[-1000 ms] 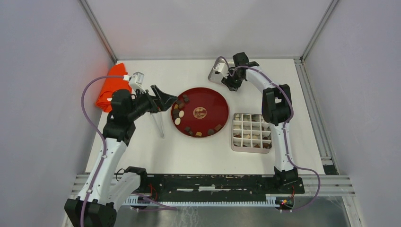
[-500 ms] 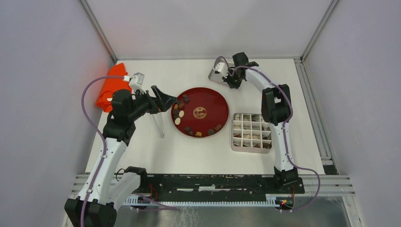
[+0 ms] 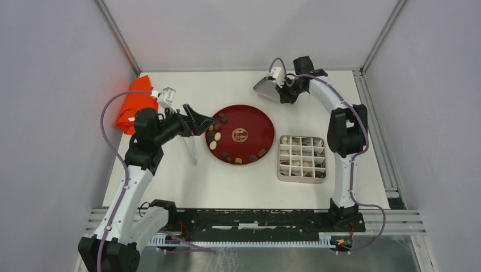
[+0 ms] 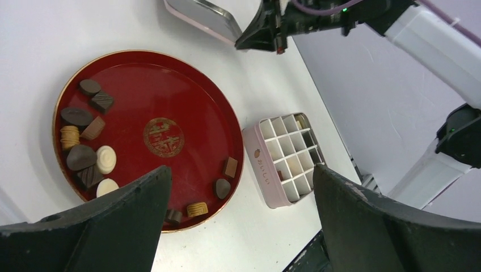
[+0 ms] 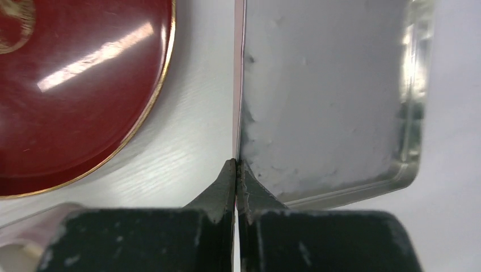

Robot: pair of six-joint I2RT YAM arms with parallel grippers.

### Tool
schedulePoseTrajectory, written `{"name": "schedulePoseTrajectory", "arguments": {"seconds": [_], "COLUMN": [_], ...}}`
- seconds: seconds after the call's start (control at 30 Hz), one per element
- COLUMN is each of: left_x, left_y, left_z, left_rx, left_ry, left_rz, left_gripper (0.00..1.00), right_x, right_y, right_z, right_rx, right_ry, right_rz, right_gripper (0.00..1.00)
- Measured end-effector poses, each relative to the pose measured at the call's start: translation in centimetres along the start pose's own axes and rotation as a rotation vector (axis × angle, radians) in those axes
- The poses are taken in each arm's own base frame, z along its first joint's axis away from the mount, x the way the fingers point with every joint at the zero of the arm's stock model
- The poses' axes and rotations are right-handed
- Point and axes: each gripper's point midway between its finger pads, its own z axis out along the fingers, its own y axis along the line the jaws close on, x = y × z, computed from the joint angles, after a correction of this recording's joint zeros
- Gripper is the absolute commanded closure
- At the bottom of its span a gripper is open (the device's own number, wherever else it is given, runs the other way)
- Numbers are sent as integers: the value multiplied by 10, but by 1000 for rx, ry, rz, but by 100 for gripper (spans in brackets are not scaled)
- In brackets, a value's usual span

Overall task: Pack the chocolate
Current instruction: Pick up the box lid from the center of the board.

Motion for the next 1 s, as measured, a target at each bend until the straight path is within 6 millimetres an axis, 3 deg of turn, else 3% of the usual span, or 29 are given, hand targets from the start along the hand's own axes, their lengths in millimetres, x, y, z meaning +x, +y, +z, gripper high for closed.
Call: {"name": "schedulePoseTrajectory", "arguments": {"seconds": [0.23, 0.37, 0.63, 0.83, 1.0], "left_x": [2, 5, 43, 46, 64], "left_y": [-19, -40, -88, -92, -85], "left_z": [3, 8, 28, 55, 76], "left_rx": [131, 219, 388, 389, 367], "left_ry": [0, 5, 68, 71, 111], "left_rz": [49, 133, 469, 664, 775], "left_gripper": [5, 5, 7, 8, 9], "right_x": [-52, -66, -63, -45, -23], "right_y": [15, 43, 100, 120, 137], "right_z": [-99, -134, -140, -128, -118], "right_rx": [23, -22, -213, -287, -325], "right_ry": [-212, -307, -386, -363, -327], "right_rz": [-3, -3, 62, 114, 133], "right_gripper": [100, 100, 100, 100, 100]}}
